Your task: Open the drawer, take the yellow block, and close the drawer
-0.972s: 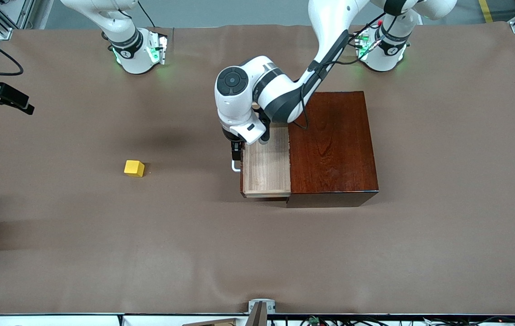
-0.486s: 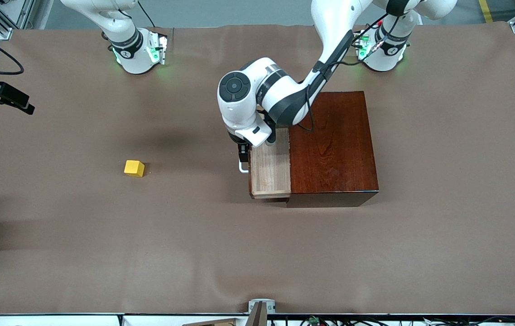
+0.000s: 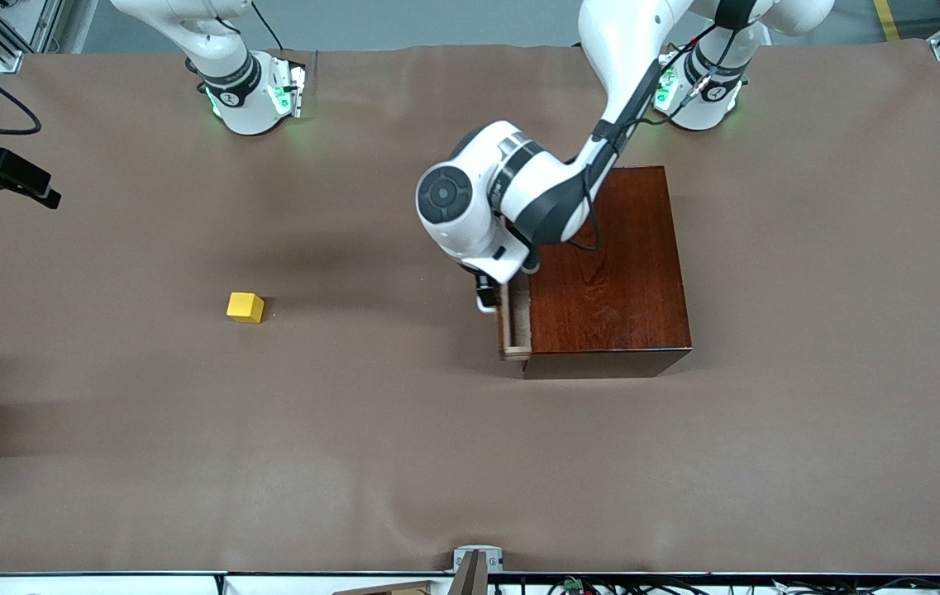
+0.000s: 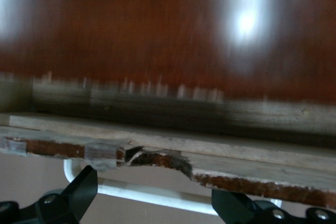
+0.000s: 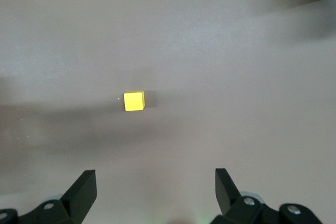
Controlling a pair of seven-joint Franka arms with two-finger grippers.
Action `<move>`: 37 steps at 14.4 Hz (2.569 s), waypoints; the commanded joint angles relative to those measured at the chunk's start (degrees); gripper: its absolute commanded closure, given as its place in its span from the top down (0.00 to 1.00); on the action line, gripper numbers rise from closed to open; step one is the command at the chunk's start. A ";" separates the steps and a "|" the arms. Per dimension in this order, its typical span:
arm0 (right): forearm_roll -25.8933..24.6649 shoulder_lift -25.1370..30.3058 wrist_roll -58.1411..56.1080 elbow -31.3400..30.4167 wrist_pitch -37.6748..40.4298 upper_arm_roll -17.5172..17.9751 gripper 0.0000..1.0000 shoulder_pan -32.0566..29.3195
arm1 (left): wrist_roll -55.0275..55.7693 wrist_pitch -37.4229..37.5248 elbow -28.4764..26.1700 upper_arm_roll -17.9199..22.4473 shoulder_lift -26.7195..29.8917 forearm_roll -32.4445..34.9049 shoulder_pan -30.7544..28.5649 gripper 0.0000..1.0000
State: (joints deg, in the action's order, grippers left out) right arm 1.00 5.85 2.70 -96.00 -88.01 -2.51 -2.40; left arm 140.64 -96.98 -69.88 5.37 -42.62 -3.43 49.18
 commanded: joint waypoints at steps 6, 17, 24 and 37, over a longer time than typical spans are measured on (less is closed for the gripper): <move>-0.13 0.30 0.99 0.81 0.99 0.31 1.00 0.20 | 0.33 5.49 -0.78 2.81 0.26 1.49 0.39 1.00; -0.13 0.13 0.99 0.81 0.91 0.31 1.00 0.20 | 0.42 5.06 2.81 2.28 1.22 3.52 3.81 1.00; -0.13 0.13 0.91 0.81 0.91 0.31 1.00 0.11 | -9.67 2.59 3.44 8.17 5.09 11.86 3.64 1.00; -0.13 0.13 0.99 0.81 0.91 0.23 1.00 0.11 | -51.83 -2.51 -2.52 8.96 17.11 3.88 -24.20 1.00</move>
State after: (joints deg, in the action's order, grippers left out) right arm 1.01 5.84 2.76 -95.83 -87.93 -2.27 -2.38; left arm 94.73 -98.99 -67.06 15.14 -30.33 2.46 28.05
